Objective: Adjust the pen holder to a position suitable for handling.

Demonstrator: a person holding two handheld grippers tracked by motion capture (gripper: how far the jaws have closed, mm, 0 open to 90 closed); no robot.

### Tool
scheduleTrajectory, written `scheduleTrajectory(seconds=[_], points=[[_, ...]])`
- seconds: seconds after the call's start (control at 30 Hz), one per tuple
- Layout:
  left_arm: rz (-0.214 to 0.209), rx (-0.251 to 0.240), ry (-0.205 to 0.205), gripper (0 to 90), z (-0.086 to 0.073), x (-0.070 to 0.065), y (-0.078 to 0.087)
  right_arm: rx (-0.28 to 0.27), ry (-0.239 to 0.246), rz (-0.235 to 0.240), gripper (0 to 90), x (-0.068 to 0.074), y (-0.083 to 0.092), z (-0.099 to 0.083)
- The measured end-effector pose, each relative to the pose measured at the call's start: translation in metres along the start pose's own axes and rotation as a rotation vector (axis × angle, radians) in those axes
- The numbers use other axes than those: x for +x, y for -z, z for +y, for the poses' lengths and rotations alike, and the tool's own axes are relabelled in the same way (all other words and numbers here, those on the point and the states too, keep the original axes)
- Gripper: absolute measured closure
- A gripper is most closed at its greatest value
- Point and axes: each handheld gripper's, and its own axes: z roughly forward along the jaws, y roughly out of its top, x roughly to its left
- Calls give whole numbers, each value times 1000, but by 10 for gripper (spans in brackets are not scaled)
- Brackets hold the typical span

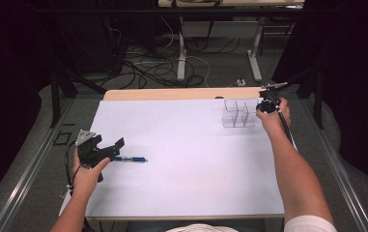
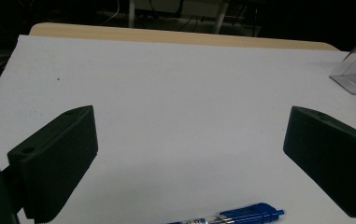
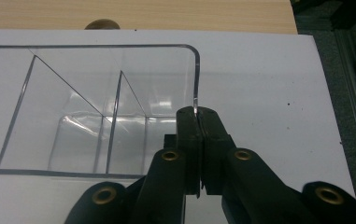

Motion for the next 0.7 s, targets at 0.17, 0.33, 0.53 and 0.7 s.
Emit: scheduleTrajectory(seconds=[0.17,0.33,0.53,0.7], points=[[-2,-2,3,29,0,0,0,10,-10,-14,889,2,0,1],[-3,0,1,29,0,0,0,14,-12,-19,890,2,1,0],[-2,0,1,28,0,0,0,22,-21,-28,892,2,2,0],[-1,-3,1,29,0,0,0,34,-50,-41,893,6,4,-1]])
